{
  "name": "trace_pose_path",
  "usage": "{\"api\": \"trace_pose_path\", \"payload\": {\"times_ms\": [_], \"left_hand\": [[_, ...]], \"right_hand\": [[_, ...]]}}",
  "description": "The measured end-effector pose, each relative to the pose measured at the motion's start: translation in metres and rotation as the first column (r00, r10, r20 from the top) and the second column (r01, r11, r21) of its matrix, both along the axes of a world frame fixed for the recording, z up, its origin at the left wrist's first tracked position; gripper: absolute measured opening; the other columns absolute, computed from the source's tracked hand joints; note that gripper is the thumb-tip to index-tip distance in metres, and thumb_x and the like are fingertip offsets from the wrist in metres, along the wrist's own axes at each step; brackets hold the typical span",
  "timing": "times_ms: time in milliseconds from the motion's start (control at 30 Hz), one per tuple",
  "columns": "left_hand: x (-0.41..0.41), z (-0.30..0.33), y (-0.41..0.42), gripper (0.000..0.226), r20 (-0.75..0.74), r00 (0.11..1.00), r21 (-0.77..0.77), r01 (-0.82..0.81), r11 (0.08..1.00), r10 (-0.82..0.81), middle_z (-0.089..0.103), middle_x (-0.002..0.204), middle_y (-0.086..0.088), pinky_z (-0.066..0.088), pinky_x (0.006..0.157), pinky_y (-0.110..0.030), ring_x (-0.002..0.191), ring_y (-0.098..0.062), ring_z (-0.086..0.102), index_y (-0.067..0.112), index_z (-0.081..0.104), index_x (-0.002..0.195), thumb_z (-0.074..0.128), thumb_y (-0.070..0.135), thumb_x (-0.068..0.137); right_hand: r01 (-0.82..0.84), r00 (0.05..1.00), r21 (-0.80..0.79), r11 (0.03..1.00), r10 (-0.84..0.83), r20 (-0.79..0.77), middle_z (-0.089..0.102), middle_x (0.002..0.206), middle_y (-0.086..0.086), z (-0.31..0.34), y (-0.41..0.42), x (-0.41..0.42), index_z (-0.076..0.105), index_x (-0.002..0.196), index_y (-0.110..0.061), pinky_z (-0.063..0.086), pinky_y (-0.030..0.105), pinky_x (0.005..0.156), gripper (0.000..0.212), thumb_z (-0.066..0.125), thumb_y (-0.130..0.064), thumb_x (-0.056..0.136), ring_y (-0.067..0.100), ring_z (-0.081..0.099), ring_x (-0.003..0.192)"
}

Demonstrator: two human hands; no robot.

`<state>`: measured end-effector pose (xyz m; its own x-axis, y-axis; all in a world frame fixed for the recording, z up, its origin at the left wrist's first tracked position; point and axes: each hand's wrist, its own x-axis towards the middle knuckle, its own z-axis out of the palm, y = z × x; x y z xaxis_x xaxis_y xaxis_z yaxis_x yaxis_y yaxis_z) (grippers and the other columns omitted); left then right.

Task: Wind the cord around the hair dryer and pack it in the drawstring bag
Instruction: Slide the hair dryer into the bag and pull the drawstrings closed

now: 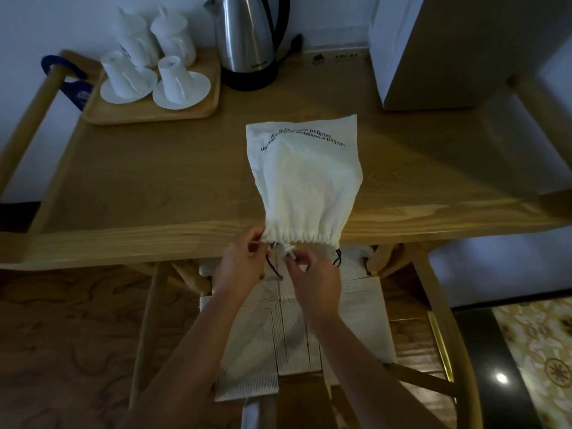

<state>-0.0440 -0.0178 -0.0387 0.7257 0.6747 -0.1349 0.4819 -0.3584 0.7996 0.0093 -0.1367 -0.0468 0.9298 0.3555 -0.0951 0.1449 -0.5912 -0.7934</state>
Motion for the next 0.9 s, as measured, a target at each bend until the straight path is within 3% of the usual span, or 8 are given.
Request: {"api": "trace_pose_path", "payload": {"times_ms": [67,133,233,333,467,600,700,900], "left_hand": [[0.005,0.004,-0.003,0.017,-0.003,0.998,-0.008,-0.064,0.998,0.064,0.063,0.072,0.009,0.043,0.051,-0.025,0.063,-0.009,0.059,0.035,0.059,0.087,0.054,0.018,0.088],[0.007,0.007,-0.006,0.014,0.022,0.996,-0.015,-0.092,0.996,0.092,0.062,0.069,0.009,0.038,0.046,-0.016,0.058,-0.002,0.056,0.031,0.060,0.083,0.056,0.019,0.087],[0.006,0.009,-0.004,0.006,0.052,0.991,-0.060,-0.118,0.991,0.121,0.062,0.067,0.007,0.036,0.046,-0.017,0.051,0.000,0.049,0.023,0.064,0.081,0.060,0.019,0.085],[0.002,0.011,-0.002,0.007,0.051,0.993,-0.084,-0.104,0.991,0.108,0.066,0.072,0.005,0.039,0.052,-0.023,0.059,-0.005,0.054,0.025,0.066,0.085,0.060,0.021,0.085],[0.002,0.014,0.002,0.009,0.055,0.993,-0.102,-0.103,0.989,0.109,0.068,0.079,0.005,0.040,0.053,-0.018,0.066,-0.006,0.058,0.027,0.066,0.087,0.060,0.021,0.085],[0.002,0.014,0.005,0.007,0.026,0.997,-0.080,-0.072,0.994,0.074,0.067,0.078,0.007,0.039,0.051,-0.016,0.061,-0.005,0.055,0.024,0.066,0.088,0.060,0.020,0.086],[0.001,0.017,0.005,0.006,0.028,0.998,-0.065,-0.049,0.997,0.051,0.067,0.078,0.006,0.040,0.055,-0.022,0.064,-0.009,0.057,0.020,0.066,0.089,0.060,0.019,0.086],[-0.010,0.022,0.001,0.013,0.040,0.998,-0.070,0.056,0.996,-0.053,0.066,0.083,0.016,0.039,0.052,-0.004,0.063,0.011,0.055,0.025,0.065,0.095,0.060,0.016,0.087]], "right_hand": [[0.066,0.996,-0.010,0.998,-0.065,0.064,0.072,0.082,-0.006,0.002,0.004,0.010,0.070,0.088,-0.019,0.047,0.023,0.064,0.017,0.065,-0.034,0.082,0.008,0.063,0.070],[0.120,0.986,-0.016,0.993,-0.118,0.119,0.072,0.078,-0.003,0.006,0.009,0.022,0.069,0.084,-0.019,0.049,0.026,0.064,0.015,0.066,-0.034,0.081,0.011,0.062,0.066],[0.090,0.963,-0.062,0.994,-0.071,0.259,0.070,0.070,0.002,0.007,0.016,0.036,0.069,0.083,-0.017,0.047,0.035,0.070,0.013,0.067,-0.030,0.081,0.021,0.062,0.064],[0.060,0.929,-0.168,0.984,0.006,0.369,0.067,0.070,0.001,0.004,0.022,0.044,0.064,0.080,-0.018,0.035,0.034,0.071,0.017,0.065,-0.034,0.081,0.021,0.058,0.069],[0.124,0.861,-0.198,0.972,-0.006,0.508,0.060,0.086,0.006,-0.002,0.024,0.049,0.055,0.083,-0.015,0.041,0.037,0.071,0.040,0.077,-0.042,0.063,0.025,0.054,0.081],[0.042,0.874,-0.158,0.986,0.040,0.484,0.061,0.102,0.007,-0.005,0.028,0.060,0.049,0.107,-0.020,0.041,0.042,0.084,0.062,0.081,-0.041,0.059,0.027,0.057,0.095],[0.012,0.928,-0.160,0.987,0.048,0.369,0.067,0.098,0.001,-0.007,0.032,0.065,0.046,0.114,-0.023,0.038,0.042,0.087,0.058,0.076,-0.039,0.067,0.023,0.061,0.094],[0.115,0.980,-0.095,0.989,-0.097,0.172,0.063,0.079,-0.006,-0.005,0.028,0.083,0.054,0.083,-0.022,0.024,0.031,0.076,0.026,0.064,-0.002,0.070,0.018,0.059,0.078]]}}
